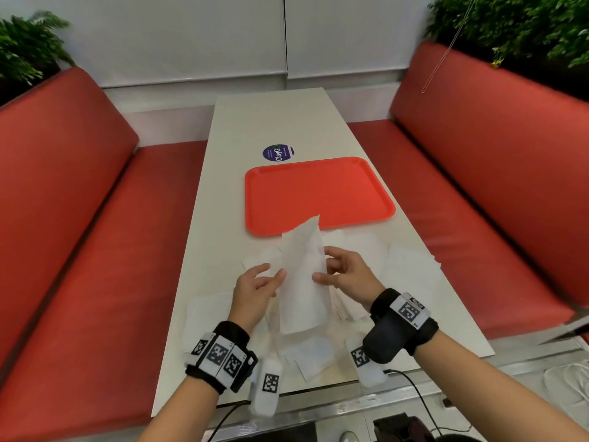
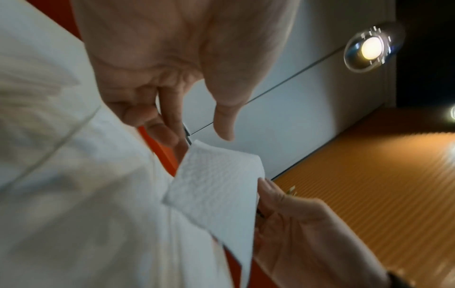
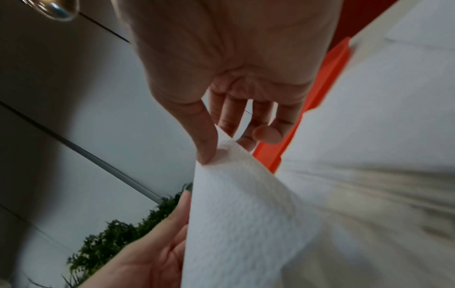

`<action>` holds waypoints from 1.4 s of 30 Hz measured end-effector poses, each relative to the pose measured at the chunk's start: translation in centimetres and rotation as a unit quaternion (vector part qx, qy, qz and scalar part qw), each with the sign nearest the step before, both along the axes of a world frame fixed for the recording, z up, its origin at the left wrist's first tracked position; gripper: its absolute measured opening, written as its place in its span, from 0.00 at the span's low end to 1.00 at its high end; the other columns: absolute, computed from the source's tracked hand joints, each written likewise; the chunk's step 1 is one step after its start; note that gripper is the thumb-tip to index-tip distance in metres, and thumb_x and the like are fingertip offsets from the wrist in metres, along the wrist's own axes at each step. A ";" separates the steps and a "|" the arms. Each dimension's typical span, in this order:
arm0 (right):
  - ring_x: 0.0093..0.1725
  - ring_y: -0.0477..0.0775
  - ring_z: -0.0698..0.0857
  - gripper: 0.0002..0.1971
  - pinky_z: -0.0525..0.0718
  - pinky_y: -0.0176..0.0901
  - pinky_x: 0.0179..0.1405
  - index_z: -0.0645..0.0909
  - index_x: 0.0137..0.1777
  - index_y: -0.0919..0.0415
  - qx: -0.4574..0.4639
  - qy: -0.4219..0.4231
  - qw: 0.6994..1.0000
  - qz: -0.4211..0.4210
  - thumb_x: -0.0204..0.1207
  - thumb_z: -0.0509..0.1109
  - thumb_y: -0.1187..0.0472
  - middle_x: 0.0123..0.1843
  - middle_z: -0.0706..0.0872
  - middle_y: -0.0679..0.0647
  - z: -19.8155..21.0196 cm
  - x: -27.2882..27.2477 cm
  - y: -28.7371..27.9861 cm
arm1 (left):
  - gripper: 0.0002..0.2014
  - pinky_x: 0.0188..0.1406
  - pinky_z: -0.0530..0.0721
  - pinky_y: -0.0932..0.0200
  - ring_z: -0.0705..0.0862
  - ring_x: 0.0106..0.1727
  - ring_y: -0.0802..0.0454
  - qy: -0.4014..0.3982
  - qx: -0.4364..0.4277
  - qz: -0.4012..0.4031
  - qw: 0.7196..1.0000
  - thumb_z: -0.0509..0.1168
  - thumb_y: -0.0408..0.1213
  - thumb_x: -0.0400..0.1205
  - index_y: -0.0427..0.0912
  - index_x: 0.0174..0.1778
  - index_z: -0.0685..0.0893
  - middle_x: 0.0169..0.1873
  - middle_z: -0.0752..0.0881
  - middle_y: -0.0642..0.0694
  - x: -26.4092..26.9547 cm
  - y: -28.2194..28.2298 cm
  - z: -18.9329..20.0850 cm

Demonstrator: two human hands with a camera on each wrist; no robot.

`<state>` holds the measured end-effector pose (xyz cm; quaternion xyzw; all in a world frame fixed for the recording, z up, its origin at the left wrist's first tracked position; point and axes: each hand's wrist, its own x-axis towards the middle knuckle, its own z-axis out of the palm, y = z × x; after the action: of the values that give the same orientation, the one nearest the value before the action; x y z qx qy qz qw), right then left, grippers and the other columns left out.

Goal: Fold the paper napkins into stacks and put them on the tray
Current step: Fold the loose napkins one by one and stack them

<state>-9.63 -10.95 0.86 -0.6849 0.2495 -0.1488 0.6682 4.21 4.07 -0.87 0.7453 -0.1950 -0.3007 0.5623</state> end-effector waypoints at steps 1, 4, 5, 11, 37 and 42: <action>0.44 0.54 0.87 0.21 0.87 0.41 0.47 0.81 0.67 0.64 0.004 -0.010 1.000 0.002 0.74 0.74 0.74 0.48 0.90 0.66 0.6 -0.1 -0.2 | 0.16 0.37 0.79 0.73 0.84 0.35 0.60 0.010 -0.030 -0.002 1.000 0.73 0.42 0.79 0.38 0.59 0.85 0.34 0.88 0.52 0.0 -0.1 0.6; 0.35 0.38 0.87 0.17 0.80 0.25 0.33 0.82 0.64 0.69 0.003 -0.017 1.000 -0.009 0.75 0.73 0.75 0.48 0.89 0.60 2.3 -0.5 -0.8 | 0.07 0.35 0.79 0.69 0.81 0.30 0.61 0.037 -0.079 0.024 0.996 0.76 0.38 0.76 0.39 0.46 0.89 0.31 0.88 0.53 0.2 -0.4 2.1; 0.32 0.35 0.85 0.14 0.77 0.24 0.30 0.84 0.61 0.69 -0.010 -0.013 1.000 -0.016 0.76 0.73 0.73 0.46 0.89 0.56 2.5 -0.6 -1.0 | 0.05 0.36 0.78 0.67 0.81 0.30 0.63 0.034 -0.087 0.032 0.995 0.77 0.37 0.75 0.41 0.43 0.89 0.31 0.88 0.53 0.2 -0.5 2.4; 0.19 0.48 0.65 0.08 0.63 0.36 0.19 0.90 0.53 0.60 -0.028 0.036 0.995 -0.084 0.77 0.76 0.59 0.20 0.71 0.49 1.6 -0.6 -1.4 | 0.07 0.22 0.70 0.68 0.74 0.22 0.56 -0.023 -0.113 0.028 0.993 0.79 0.36 0.73 0.39 0.41 0.91 0.21 0.82 0.45 0.3 -0.5 3.4; 0.42 0.52 0.89 0.11 0.86 0.40 0.45 0.89 0.42 0.73 0.066 -0.127 0.985 -0.093 0.75 0.73 0.62 0.41 0.91 0.60 2.5 -0.5 0.2 | 0.14 0.54 0.89 0.52 0.92 0.47 0.41 -0.008 -0.188 0.018 0.982 0.80 0.24 0.67 0.38 0.47 0.93 0.55 0.90 0.47 -0.4 0.1 4.5; 0.45 0.58 0.90 0.20 0.89 0.47 0.43 0.83 0.62 0.62 0.090 -0.121 0.983 -0.105 0.70 0.78 0.73 0.47 0.90 0.65 2.8 -0.9 0.0 | 0.24 0.55 0.89 0.49 0.92 0.47 0.38 -0.012 -0.209 -0.004 0.978 0.80 0.21 0.66 0.43 0.57 0.89 0.58 0.90 0.46 -0.7 0.4 5.1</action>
<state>-10.55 -10.91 3.64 -0.5693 0.2496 -0.2766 0.7329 3.49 4.48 4.24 0.6142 -0.2637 -0.2465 0.7018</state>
